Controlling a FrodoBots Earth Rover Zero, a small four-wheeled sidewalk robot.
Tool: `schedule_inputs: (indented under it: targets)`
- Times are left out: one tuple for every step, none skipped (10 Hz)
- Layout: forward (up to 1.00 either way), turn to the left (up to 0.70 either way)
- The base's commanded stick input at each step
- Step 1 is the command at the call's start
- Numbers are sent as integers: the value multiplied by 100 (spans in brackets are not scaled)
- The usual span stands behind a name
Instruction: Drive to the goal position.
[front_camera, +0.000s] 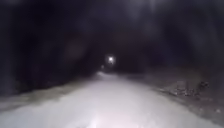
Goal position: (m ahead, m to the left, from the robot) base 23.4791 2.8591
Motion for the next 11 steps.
schedule_inputs:
  targets:
    - [70, -35]
    - [70, -21]
    - [70, 0]
    - [70, 0]
    - [70, 0]
    - [70, 0]
    - [70, 0]
    - [70, 0]
    - [70, 0]
    - [70, 0]
    - [70, 0]
